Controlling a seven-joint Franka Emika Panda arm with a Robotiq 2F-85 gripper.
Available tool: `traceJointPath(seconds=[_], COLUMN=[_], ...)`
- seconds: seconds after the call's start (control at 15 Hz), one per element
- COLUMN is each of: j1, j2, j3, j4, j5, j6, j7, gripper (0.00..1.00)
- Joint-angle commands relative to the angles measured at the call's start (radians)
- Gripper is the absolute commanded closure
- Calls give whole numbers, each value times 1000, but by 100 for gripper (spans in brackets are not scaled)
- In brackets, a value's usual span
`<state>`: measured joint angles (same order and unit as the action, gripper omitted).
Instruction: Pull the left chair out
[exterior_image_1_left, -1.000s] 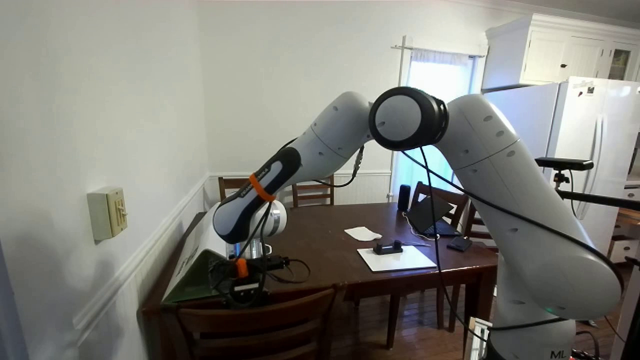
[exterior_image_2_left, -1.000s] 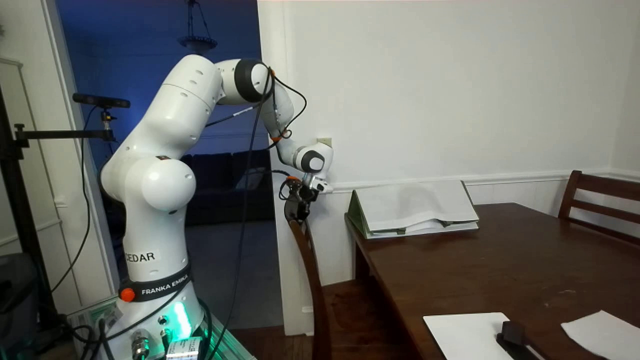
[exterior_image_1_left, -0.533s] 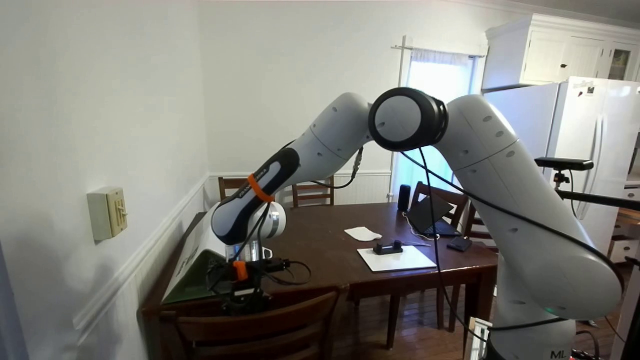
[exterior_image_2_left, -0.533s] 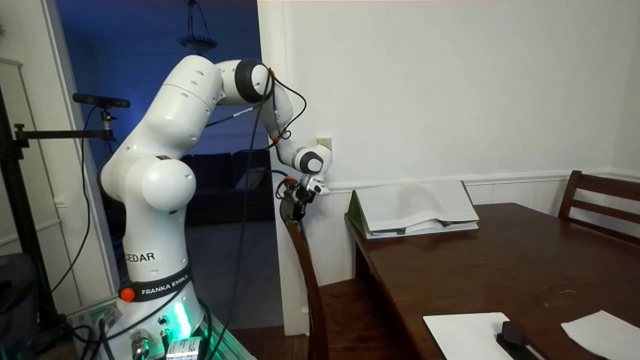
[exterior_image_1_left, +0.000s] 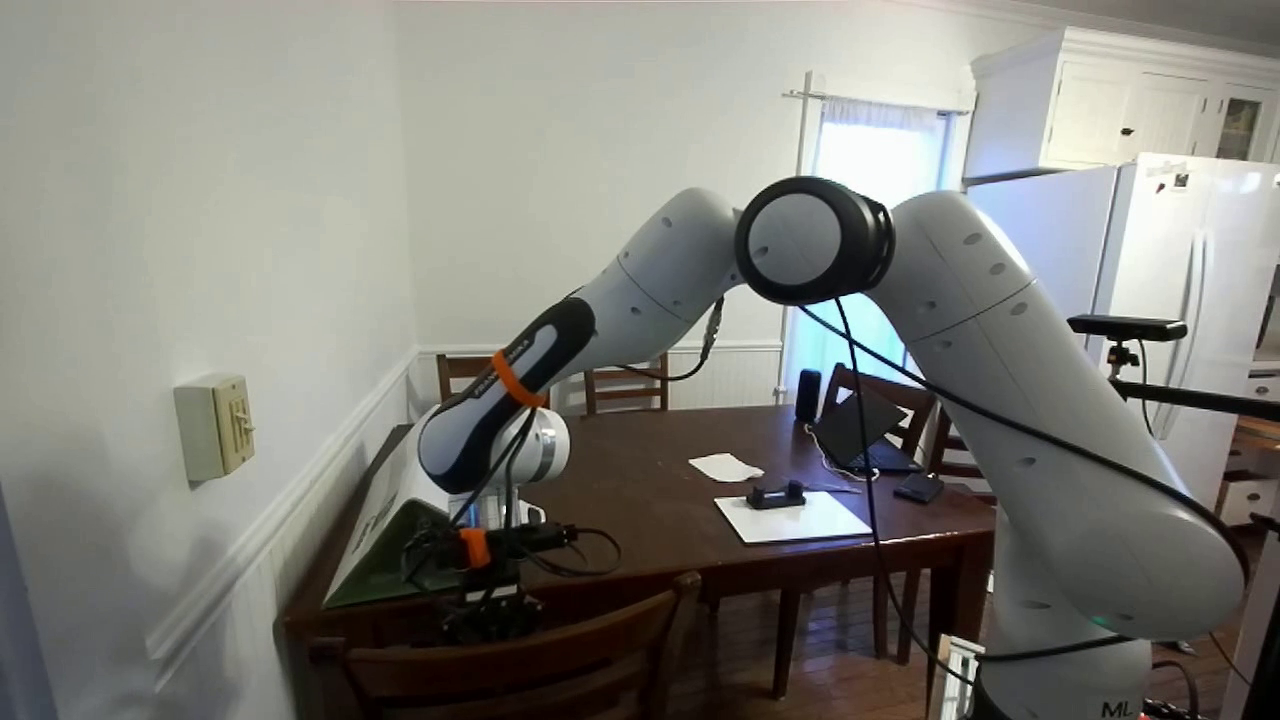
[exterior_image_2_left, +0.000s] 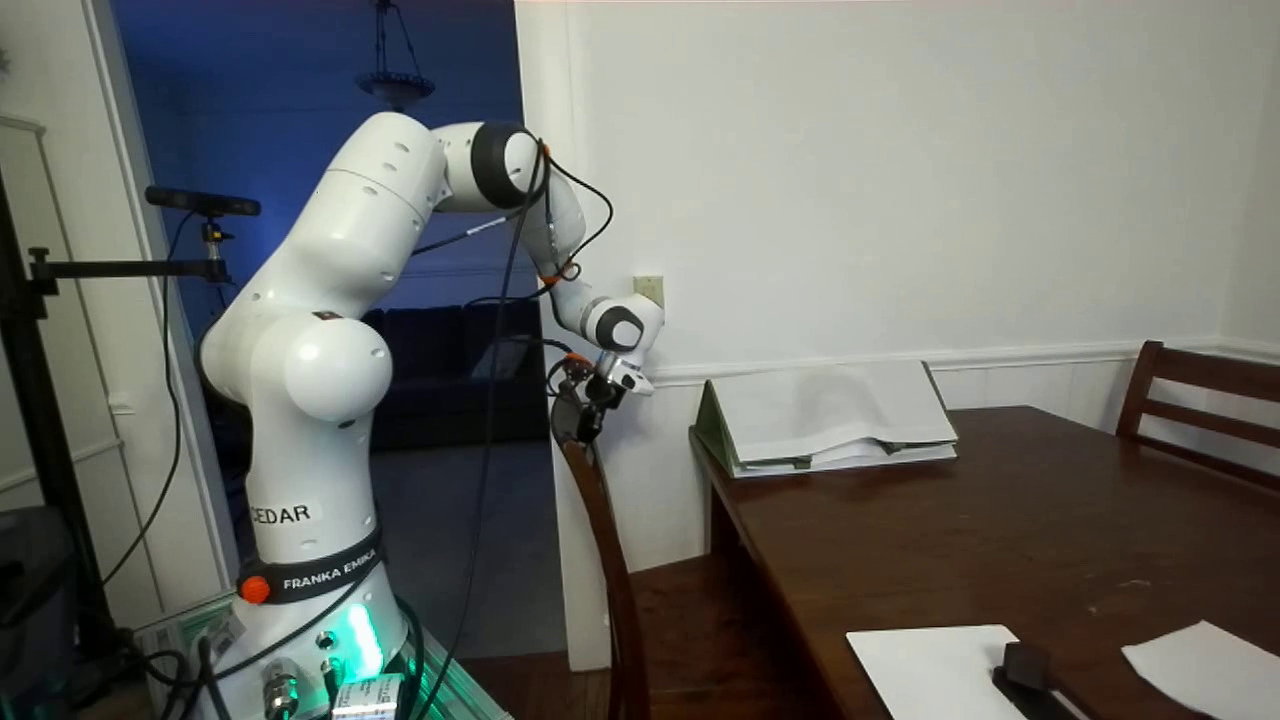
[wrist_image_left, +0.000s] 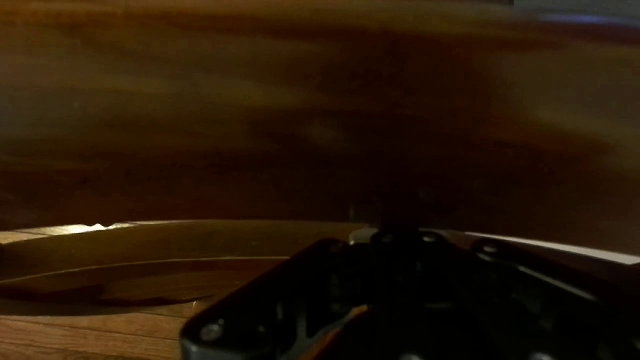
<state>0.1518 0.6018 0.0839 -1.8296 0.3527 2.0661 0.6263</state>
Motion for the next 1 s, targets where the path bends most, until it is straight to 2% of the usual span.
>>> traceJointPath(seconds=[0.0,0.93], j1=[12,44], j2=[1,44], j3=[25,51], j4=[-19,-5], j5=[74,123], j6=[-52,-104], j7=[35,85], gripper=[99,99])
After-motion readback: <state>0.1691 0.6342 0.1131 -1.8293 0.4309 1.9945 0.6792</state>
